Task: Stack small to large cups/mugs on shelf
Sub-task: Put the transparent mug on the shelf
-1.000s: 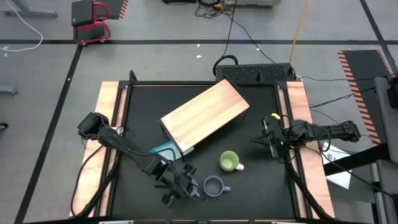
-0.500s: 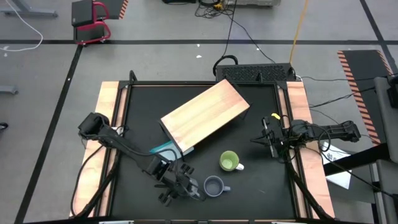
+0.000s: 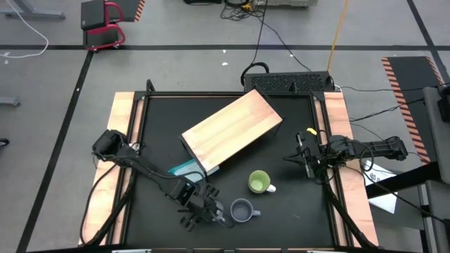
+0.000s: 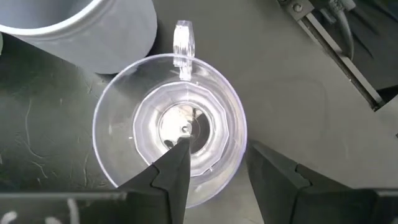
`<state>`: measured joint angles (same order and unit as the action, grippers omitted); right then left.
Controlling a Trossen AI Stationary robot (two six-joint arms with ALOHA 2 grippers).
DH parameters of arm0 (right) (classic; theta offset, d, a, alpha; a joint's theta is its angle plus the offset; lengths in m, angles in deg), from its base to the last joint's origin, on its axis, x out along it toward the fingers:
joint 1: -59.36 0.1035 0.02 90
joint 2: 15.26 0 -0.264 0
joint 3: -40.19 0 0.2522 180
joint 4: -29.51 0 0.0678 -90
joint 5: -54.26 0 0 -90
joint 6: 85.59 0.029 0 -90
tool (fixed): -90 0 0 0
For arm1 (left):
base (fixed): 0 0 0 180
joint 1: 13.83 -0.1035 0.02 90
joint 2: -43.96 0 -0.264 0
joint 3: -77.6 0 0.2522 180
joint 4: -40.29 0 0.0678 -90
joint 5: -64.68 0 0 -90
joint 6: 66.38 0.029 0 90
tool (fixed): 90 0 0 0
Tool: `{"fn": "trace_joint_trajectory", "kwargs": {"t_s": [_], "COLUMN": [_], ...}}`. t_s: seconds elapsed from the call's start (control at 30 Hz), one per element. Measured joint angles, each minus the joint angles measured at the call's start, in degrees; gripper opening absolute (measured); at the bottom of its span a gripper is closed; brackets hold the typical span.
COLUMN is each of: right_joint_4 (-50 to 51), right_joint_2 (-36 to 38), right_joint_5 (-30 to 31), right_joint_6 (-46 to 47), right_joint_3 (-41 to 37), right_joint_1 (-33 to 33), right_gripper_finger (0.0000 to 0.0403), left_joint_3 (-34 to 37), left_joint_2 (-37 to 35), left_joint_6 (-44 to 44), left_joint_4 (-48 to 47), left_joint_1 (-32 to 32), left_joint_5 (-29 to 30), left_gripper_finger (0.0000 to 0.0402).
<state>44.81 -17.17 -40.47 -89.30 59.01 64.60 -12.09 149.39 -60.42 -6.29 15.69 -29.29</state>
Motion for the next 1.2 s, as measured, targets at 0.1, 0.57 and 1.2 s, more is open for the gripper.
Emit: {"fn": "trace_joint_trajectory", "kwargs": {"t_s": [0.1, 0.57, 1.2], "right_joint_4": [-0.01, -0.02, -0.02], "right_joint_2": [0.0, 0.0, 0.0], "right_joint_5": [-0.01, 0.0, 0.0], "right_joint_6": [0.0, 0.02, 0.01], "right_joint_3": [-0.01, 0.0, 0.0], "right_joint_1": [0.0, 0.0, 0.0], "right_gripper_finger": [0.0, 0.0, 0.0], "left_joint_3": [0.0, 0.0, 0.0], "left_joint_2": [0.0, 0.0, 0.0], "left_joint_6": [0.04, 1.33, 1.82], "left_joint_4": [0.07, 1.84, 2.71], "left_joint_1": [0.0, 0.0, 0.0], "left_joint_5": [-0.01, 0.0, -0.06], "left_gripper_finger": [0.0157, 0.0156, 0.0021]}}
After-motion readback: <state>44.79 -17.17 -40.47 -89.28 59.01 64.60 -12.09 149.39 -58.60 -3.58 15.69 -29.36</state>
